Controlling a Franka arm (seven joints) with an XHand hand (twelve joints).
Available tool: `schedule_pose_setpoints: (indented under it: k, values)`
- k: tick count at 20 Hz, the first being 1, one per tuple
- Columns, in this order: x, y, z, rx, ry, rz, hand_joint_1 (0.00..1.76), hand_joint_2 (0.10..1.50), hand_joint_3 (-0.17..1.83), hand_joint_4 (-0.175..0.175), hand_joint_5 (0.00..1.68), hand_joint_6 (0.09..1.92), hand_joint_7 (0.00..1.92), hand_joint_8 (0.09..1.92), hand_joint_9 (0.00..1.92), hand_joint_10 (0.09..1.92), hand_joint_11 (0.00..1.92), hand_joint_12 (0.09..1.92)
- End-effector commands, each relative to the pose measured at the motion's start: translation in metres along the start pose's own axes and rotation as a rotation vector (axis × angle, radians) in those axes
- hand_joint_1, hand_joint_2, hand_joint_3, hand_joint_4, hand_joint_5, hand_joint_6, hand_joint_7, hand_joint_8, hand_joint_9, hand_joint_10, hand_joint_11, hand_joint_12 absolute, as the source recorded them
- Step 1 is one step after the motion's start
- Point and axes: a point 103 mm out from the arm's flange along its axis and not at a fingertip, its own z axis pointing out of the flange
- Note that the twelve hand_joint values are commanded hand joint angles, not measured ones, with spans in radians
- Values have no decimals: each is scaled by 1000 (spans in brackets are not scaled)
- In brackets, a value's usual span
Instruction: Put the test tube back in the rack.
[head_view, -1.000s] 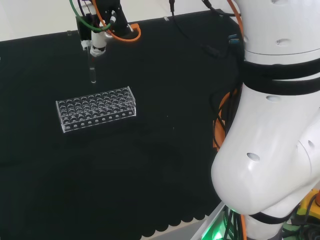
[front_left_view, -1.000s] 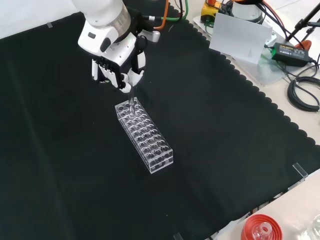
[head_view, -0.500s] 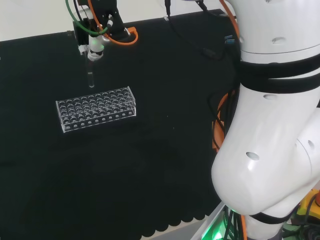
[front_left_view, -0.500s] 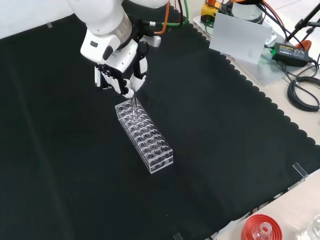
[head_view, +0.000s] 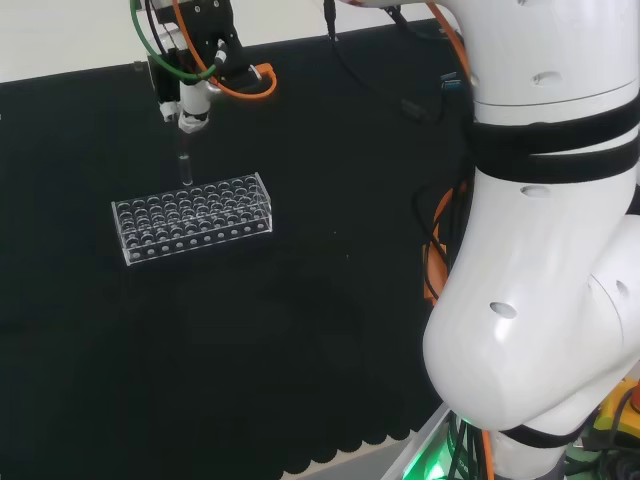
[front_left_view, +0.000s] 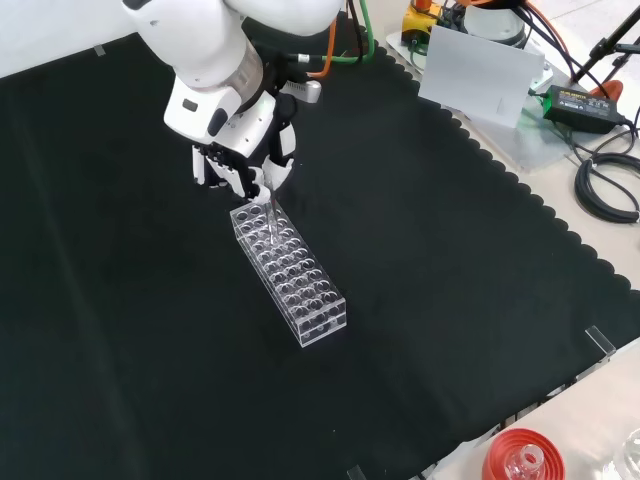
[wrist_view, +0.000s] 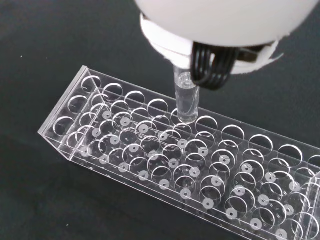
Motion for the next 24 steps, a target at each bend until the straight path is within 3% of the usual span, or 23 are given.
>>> schedule_pose_setpoints:
  k: [1, 24]
  values:
    - [-2, -1, 2, 5, 2, 4, 1443, 506, 823, -175, 1350, 558, 1457, 658, 1389, 371, 773, 1227]
    - [-13, 13, 14, 25, 14, 32, 1443, 504, 826, -175, 1351, 557, 1457, 659, 1391, 368, 771, 1229]
